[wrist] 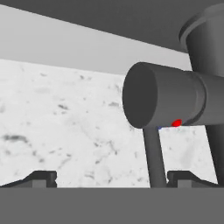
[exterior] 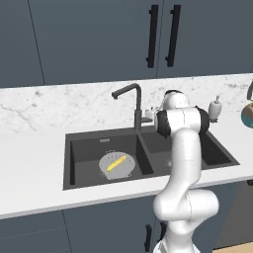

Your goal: Put the colander in the sink, put the banana in the colander, and turn on the sink faucet and pour water over the colander.

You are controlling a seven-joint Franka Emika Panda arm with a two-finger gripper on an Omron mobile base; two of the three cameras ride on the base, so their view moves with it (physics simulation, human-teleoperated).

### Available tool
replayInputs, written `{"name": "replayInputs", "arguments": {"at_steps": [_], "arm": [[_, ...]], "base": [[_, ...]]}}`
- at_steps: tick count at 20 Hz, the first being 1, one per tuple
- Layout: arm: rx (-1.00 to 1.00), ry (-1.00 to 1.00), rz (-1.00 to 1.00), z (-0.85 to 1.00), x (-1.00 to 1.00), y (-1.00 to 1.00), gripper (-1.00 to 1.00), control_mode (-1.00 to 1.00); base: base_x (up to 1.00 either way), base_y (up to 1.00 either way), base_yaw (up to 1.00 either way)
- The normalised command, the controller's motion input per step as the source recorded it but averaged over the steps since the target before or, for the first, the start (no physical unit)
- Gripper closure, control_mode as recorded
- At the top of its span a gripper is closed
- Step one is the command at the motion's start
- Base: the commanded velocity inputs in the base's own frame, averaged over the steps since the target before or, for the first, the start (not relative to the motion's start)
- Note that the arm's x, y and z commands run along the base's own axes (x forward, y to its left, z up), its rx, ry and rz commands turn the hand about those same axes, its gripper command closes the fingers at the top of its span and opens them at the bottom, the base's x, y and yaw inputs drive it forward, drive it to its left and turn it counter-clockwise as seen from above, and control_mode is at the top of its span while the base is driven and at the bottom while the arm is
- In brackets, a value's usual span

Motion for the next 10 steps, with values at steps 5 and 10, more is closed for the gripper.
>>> {"name": "replayInputs", "arguments": {"at_steps": [5,10], "arm": [[-0.08,0.0,-0.07,-0.26,0.55,0.06,-1.0,-1.0],[-0.07,0.0,-0.08,-0.29,0.47,0.0,-1.0,-1.0]], "base": [[0.0,0.0,0.0],[0.0,0.0,0.0]]}}
